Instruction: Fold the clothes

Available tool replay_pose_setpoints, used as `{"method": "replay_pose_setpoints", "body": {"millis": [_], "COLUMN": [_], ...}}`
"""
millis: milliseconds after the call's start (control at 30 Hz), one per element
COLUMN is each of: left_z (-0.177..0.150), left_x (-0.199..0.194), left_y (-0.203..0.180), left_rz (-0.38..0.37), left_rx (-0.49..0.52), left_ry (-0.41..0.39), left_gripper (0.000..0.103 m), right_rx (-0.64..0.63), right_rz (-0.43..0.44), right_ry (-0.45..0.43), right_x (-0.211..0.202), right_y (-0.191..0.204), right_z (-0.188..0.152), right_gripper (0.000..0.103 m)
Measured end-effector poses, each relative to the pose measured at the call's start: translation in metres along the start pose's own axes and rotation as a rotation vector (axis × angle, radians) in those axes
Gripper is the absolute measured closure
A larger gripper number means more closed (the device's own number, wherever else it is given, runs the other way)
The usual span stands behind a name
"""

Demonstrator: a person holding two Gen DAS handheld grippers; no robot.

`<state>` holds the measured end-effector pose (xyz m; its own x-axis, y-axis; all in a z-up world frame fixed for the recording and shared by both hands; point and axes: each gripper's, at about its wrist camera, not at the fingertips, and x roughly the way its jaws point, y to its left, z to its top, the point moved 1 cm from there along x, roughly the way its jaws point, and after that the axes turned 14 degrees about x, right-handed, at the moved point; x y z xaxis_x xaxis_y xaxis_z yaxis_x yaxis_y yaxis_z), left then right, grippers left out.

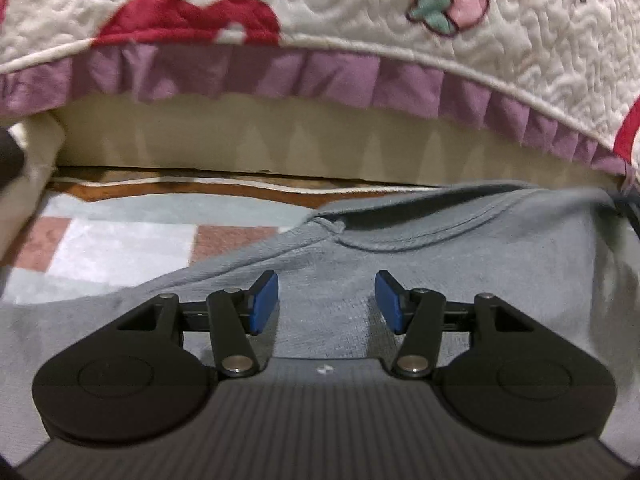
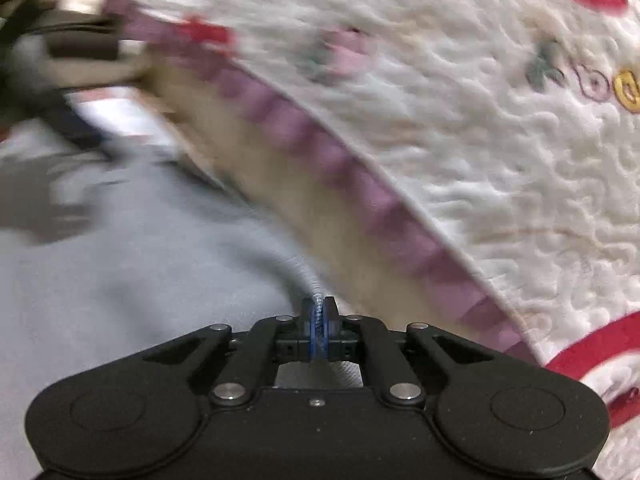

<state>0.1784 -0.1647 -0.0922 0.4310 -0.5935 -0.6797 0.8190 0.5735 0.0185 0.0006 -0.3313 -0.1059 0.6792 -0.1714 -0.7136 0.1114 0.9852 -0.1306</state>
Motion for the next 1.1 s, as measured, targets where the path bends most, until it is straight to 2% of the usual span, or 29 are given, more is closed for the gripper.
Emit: {"method": "replay_pose_setpoints", "body": {"millis": [33, 100, 167, 233, 267, 300, 367, 467, 567, 667, 733, 800, 867, 933, 967, 1000, 1033, 1100], "left_z": [-0.002, -0.007, -0.013, -0.016, -0.017, -0.016, -0.011, -0.002, 0.003, 0.01, 0.014, 0.016, 0.015, 0.01, 0.008, 0.006, 0.004, -0.005], "left_x": [-0.005, -0.015, -0.021, -0.022, -0.022, -0.022, -0.023, -0.025, -0.023, -0.026, -0.023, -0.013, 0.003, 0.015, 0.02, 0.02, 0.018, 0.018], "left_y": [-0.001, -0.004, -0.009, -0.018, -0.023, -0.026, -0.032, -0.041, -0.061, -0.097, -0.123, -0.147, -0.165, -0.164, -0.162, -0.16, -0.156, -0.156], "left_rz": [0.001, -0.008, -0.04, -0.052, -0.047, -0.057, -0.097, -0.198, -0.322, -0.349, -0.36, -0.361, -0.343, -0.36, -0.373, -0.398, -0.432, -0.425], "left_rx": [-0.007, -0.014, -0.007, 0.025, 0.044, 0.049, 0.038, 0.003, -0.035, 0.087, 0.217, 0.351, 0.479, 0.486, 0.478, 0.455, 0.423, 0.389], "left_ry": [0.006, 0.021, 0.035, 0.043, 0.048, 0.04, 0.008, -0.05, -0.096, -0.212, -0.269, -0.261, -0.201, -0.117, -0.077, -0.049, -0.03, 0.002], "left_gripper": [0.05, 0.05, 0.05, 0.05, 0.05, 0.05, 0.05, 0.05, 0.05, 0.048, 0.038, 0.036, 0.036, 0.044, 0.065, 0.095, 0.103, 0.103], "right_rx": [-0.026, -0.046, 0.014, 0.135, 0.191, 0.219, 0.231, 0.167, 0.202, 0.149, 0.123, 0.131, 0.128, 0.127, 0.127, 0.152, 0.178, 0.267], "right_rz": [-0.007, 0.061, 0.083, 0.114, 0.136, 0.162, 0.194, 0.176, 0.169, 0.145, 0.128, 0.134, 0.144, 0.164, 0.175, 0.209, 0.243, 0.296], "right_ry": [-0.031, 0.063, 0.098, 0.101, 0.099, 0.109, 0.117, 0.099, 0.082, 0.059, 0.052, 0.053, 0.043, 0.042, 0.042, 0.06, 0.077, 0.09], "right_x": [-0.011, -0.007, 0.0, 0.003, 0.004, 0.006, 0.009, 0.014, 0.013, 0.009, 0.008, 0.009, 0.009, 0.007, 0.005, 0.003, 0.0, -0.006], "right_y": [0.011, 0.025, 0.025, 0.012, 0.006, 0.004, 0.003, 0.016, 0.018, 0.026, 0.03, 0.029, 0.028, 0.026, 0.025, 0.018, 0.012, -0.008], "right_z": [-0.004, -0.035, -0.052, -0.054, -0.053, -0.051, -0.05, -0.052, -0.047, -0.054, -0.056, -0.054, -0.055, -0.057, -0.058, -0.056, -0.055, -0.051], "right_gripper": [0.098, 0.098, 0.096, 0.093, 0.088, 0.079, 0.07, 0.07, 0.069, 0.069, 0.068, 0.068, 0.068, 0.067, 0.067, 0.068, 0.069, 0.071]}}
